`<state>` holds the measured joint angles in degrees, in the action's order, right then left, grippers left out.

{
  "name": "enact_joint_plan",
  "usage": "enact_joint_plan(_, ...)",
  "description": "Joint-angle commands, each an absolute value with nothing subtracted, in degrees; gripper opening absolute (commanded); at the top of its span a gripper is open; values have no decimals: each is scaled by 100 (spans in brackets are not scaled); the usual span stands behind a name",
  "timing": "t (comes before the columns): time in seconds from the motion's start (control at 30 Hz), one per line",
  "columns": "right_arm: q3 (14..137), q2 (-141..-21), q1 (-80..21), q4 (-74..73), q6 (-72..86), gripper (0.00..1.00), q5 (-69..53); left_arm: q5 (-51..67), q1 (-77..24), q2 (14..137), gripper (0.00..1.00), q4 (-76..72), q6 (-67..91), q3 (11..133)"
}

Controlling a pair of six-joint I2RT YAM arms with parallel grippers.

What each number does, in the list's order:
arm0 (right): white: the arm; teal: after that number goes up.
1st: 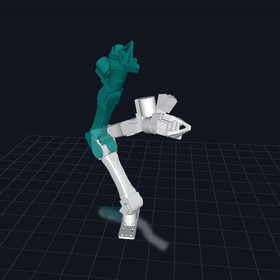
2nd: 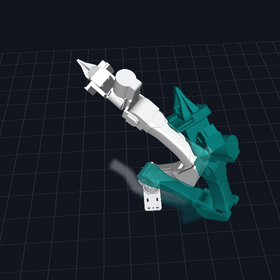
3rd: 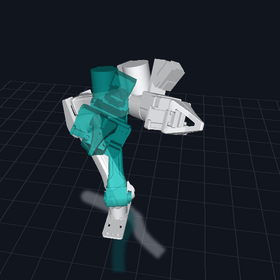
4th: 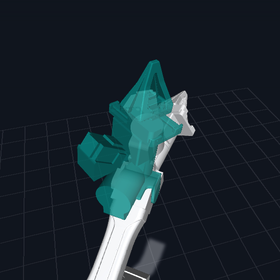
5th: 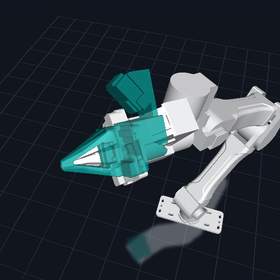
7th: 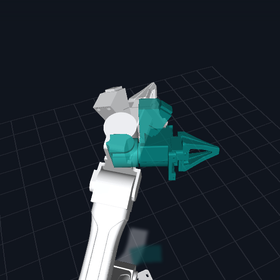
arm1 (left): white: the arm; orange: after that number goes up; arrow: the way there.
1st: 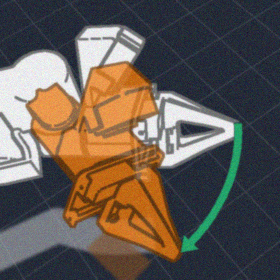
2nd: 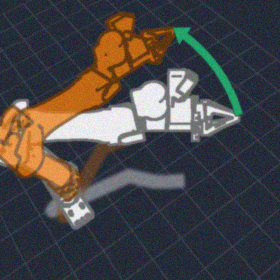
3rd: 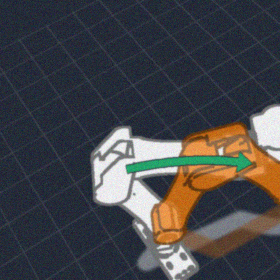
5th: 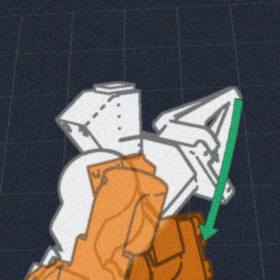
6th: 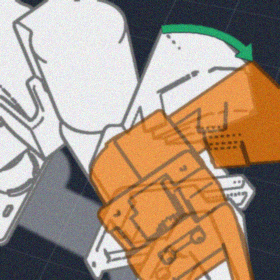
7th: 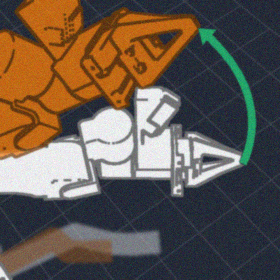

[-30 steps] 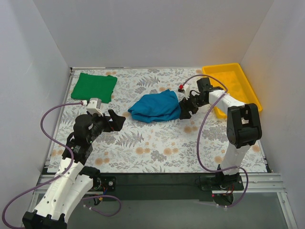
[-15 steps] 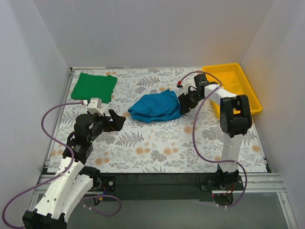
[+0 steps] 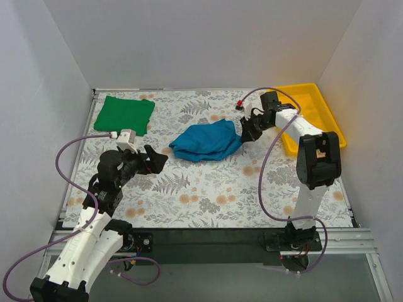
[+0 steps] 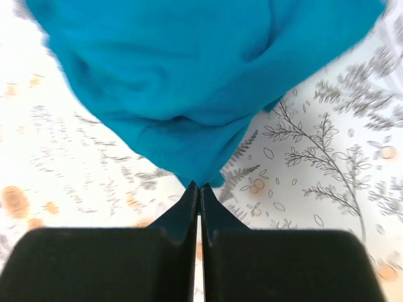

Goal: Fold and stack the t-shirts
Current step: Flatten the tshirt out

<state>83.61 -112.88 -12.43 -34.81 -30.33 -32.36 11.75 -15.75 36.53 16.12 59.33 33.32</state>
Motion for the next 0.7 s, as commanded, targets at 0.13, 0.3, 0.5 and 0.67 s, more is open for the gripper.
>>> enact_joint_plan(0.13,8569,-9160,-1222,-3946,-3463,1,-4578,2732,-1564,3700,87,1011,5871,3173)
enact_joint_plan(0.3,8762,-8289,-1222,-3929,-3349,1,-5131,3207,-1591,3806,84,696,6099,3147)
enact_joint_plan(0.5,8772,-7858,-1213,-3859,-2971,1,-5712,3261,-1942,3893,84,37,6372,3331)
enact_joint_plan(0.67,8420,-7630,-1222,-3535,-2638,1,-5888,2717,-2986,4621,84,-220,6109,3971)
